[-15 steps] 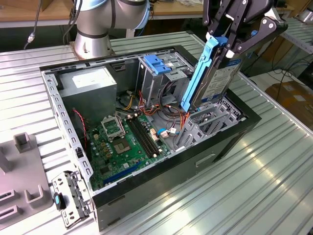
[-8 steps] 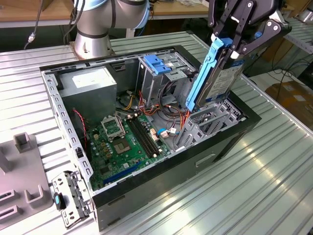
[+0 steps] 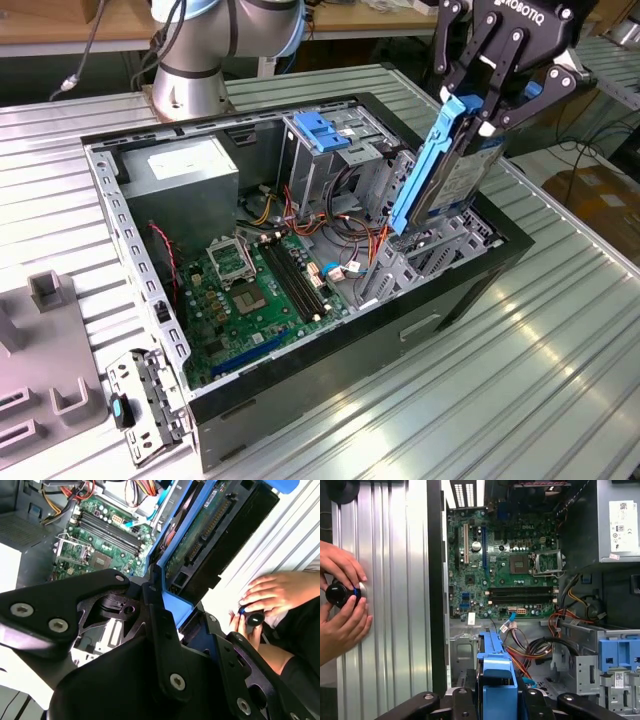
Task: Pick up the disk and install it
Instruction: 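Insert the disk into the insertion slot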
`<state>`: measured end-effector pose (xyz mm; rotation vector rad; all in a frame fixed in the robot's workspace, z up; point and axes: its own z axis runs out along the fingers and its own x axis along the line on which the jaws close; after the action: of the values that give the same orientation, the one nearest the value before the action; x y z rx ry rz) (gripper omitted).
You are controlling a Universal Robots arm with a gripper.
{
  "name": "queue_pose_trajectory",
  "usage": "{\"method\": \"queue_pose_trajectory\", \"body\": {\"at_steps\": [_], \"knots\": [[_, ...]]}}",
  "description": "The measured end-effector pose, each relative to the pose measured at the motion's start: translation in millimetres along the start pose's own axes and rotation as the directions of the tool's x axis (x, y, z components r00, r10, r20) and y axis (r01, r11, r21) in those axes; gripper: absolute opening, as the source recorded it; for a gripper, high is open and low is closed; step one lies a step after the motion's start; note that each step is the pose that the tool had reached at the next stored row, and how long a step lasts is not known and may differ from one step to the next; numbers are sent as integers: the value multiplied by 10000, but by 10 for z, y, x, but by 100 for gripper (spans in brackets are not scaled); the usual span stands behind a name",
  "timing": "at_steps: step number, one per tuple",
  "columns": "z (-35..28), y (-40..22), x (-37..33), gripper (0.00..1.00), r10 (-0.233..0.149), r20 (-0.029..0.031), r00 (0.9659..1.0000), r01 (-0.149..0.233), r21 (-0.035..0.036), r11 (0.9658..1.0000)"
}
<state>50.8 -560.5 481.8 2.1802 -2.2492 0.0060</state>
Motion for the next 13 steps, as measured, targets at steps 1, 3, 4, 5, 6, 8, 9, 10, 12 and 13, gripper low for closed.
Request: {"method": "queue_pose_trajectory", "body": {"at_steps": [1,3,4,5,6,8,9,10,12,13], "knots": [[19,-12,0,37,0,1,10000,0,0,10000],[60,-26,2,37,0,4,10000,0,0,10000],[86,-42,1,37,0,1,10000,0,0,10000],[104,-54,1,37,0,2,10000,0,0,10000],[125,-68,0,37,0,1,10000,0,0,10000],[164,-103,-1,37,0,3,10000,0,0,10000],[182,-122,-2,37,0,2,10000,0,0,10000],[205,-148,-3,37,1,3,10000,-1,0,10000],[247,-172,-5,37,0,0,10000,0,0,10000],[265,-172,-5,37,1,0,10000,-1,0,10000]]}}
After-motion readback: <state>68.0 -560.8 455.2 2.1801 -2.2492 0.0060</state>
